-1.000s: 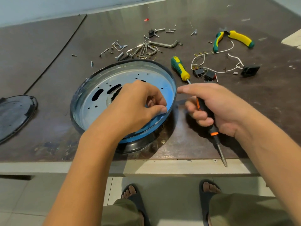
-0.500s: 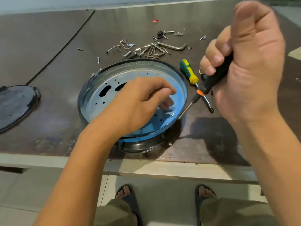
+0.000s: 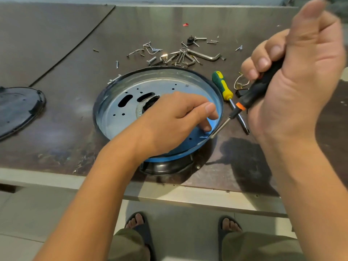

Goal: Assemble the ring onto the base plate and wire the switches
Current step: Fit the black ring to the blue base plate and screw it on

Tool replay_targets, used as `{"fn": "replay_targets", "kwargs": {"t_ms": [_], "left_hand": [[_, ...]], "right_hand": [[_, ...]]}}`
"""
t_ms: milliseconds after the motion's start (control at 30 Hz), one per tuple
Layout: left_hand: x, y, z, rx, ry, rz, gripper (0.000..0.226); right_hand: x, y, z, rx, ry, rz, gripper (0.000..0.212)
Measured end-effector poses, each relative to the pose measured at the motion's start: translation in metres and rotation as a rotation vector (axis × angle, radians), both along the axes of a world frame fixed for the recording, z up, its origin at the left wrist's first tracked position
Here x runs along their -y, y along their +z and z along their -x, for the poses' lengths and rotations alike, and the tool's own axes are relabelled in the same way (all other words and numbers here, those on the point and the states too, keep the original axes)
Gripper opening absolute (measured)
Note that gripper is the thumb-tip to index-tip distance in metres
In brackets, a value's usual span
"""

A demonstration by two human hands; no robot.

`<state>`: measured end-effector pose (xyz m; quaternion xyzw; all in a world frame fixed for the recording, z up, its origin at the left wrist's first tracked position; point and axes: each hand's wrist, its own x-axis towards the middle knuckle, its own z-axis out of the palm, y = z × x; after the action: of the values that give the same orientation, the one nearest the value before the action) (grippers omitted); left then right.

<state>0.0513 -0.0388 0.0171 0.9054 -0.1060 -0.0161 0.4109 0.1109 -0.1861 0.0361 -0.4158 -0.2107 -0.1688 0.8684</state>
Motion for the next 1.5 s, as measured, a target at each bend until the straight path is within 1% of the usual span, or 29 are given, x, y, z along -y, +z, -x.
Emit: {"fn": "replay_targets", "kwargs": {"t_ms": [100,167,300,433,533,700,800,1033,1167,1200,1400,1500], "left_hand": [[0.000,0.000,0.000,-0.025,0.025,0.037,0.035],[0.001,0.000,0.000,-0.033,0.049,0.048,0.036],[0.003,0.000,-0.001,0.012,0.060,-0.048,0.029],[0.002,-0.001,-0.001,0.010,0.093,-0.041,0.015],[0.001,-0.002,-0.001,0.012,0.092,-0.101,0.017],[0.001,0.000,0.000,0.026,0.033,-0.173,0.020],[0.002,0.000,0.001,0.061,0.021,-0.233,0.022],[0.002,0.000,0.001,0.051,0.035,-0.210,0.025],[0.004,0.001,0.002,0.051,0.059,-0.184,0.048],[0.005,0.001,0.002,0.051,0.058,-0.190,0.051],[0.006,0.001,0.001,0.065,0.063,-0.216,0.038],[0.007,0.000,0.001,0.076,0.065,-0.218,0.036]], "right_hand": [[0.003,0.002,-0.004,0.011,-0.012,-0.033,0.019],[0.004,0.003,-0.006,0.044,-0.033,0.011,0.019],[-0.002,-0.009,-0.004,0.012,-0.017,0.138,0.018],[-0.004,-0.013,-0.002,0.029,0.022,0.211,0.017],[-0.005,-0.012,-0.002,0.066,0.023,0.243,0.018],[-0.008,-0.013,0.000,0.107,0.042,0.288,0.018],[-0.008,-0.012,0.001,0.122,0.048,0.291,0.018],[-0.005,-0.011,0.002,0.134,0.020,0.251,0.017],[-0.005,-0.010,0.001,0.145,0.022,0.245,0.017],[-0.005,-0.011,0.000,0.144,0.023,0.250,0.017],[-0.007,-0.012,0.002,0.124,0.062,0.256,0.017],[-0.007,-0.011,0.002,0.133,0.070,0.240,0.016]]}}
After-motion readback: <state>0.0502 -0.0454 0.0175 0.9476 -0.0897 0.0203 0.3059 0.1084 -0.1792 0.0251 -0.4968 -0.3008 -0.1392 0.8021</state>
